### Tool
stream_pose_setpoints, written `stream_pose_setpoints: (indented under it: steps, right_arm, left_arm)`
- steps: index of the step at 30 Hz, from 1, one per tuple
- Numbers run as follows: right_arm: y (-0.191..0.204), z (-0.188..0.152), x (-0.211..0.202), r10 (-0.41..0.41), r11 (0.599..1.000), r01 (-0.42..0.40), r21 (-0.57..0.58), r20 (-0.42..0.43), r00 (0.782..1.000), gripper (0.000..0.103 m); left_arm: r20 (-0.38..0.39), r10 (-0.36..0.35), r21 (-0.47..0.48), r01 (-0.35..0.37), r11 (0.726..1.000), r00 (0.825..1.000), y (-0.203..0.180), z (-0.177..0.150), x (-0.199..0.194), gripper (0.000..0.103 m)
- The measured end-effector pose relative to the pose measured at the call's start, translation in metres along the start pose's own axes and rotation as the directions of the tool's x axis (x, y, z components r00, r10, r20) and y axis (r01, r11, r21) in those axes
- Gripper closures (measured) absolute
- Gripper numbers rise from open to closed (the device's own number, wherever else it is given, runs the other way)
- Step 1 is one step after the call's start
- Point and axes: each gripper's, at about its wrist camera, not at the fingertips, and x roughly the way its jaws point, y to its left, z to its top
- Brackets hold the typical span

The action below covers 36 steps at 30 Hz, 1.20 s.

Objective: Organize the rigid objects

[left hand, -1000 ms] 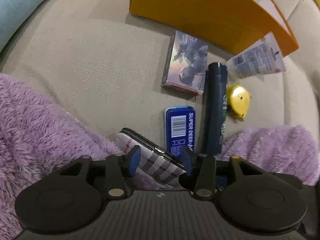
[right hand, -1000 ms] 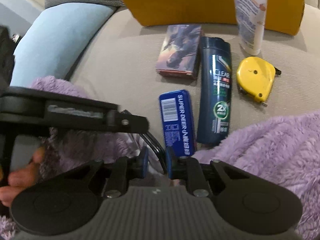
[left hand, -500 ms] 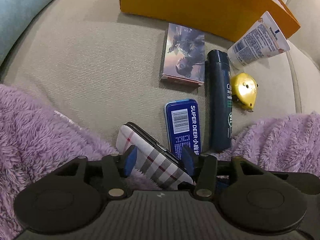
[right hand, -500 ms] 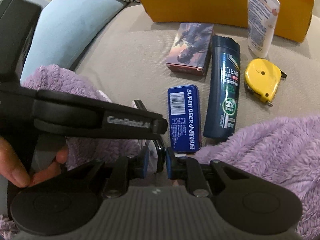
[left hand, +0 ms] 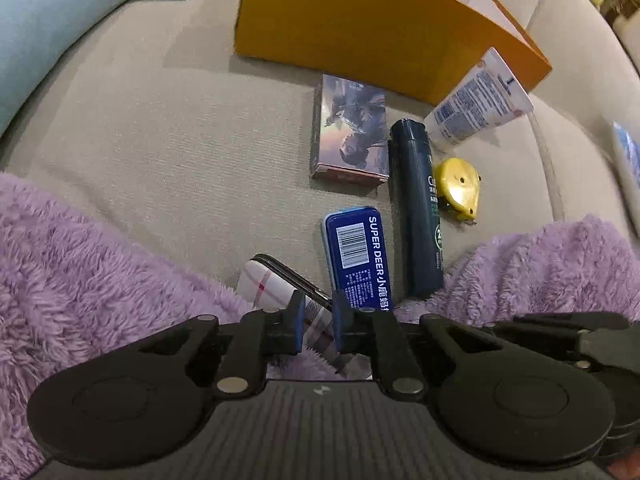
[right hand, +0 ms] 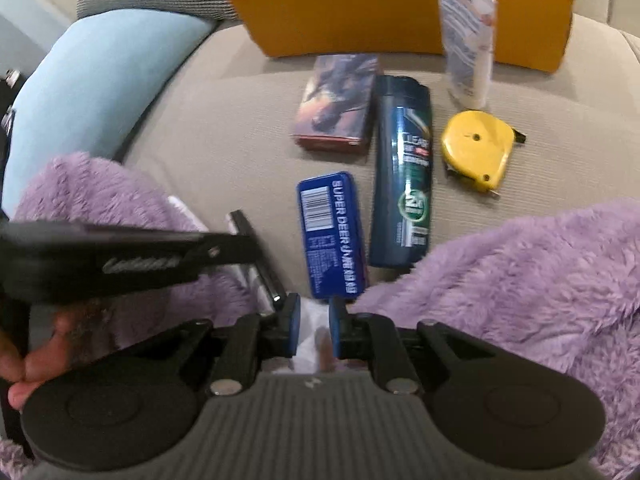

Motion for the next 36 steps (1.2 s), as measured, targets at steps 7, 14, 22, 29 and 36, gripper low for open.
stream_pose_setpoints:
  steps: [7, 14, 22, 29, 36]
  right_arm:
    - [0.015, 0.008, 0.025, -0.071, 0.994, 0.070, -0.085, 0.001, 0.998, 0.093]
    - [0.016, 0.007, 0.032, 0.005, 0.996, -0.007, -0.086, -0.020, 1.000, 0.102]
    - [0.020, 0.003, 0.026, 0.026, 0.994, -0.027, -0.106, -0.018, 1.000, 0.102]
    - [0.028, 0.000, 0.024, 0.029, 0.989, -0.029, -0.142, -0.006, 1.000, 0.102]
    - [0.026, 0.000, 0.019, 0.069, 0.986, -0.068, -0.150, 0.000, 0.998, 0.103]
  left_arm:
    - [-0.014, 0.001, -0.005, -0.002, 1.000, 1.000, 0.008, -0.005, -0.004, 0.102]
    - [-0.008, -0.054, -0.121, 0.052, 0.991, 0.999, 0.020, 0.001, -0.006, 0.098]
    - [-0.016, -0.084, -0.187, 0.079, 0.979, 0.996, 0.019, 0.005, -0.010, 0.069]
    - [-0.030, 0.023, -0.093, -0.025, 0.995, 0.999, 0.002, 0.011, -0.006, 0.059]
    - [-0.029, 0.170, 0.087, -0.167, 0.982, 0.985, -0.016, 0.009, -0.003, 0.059]
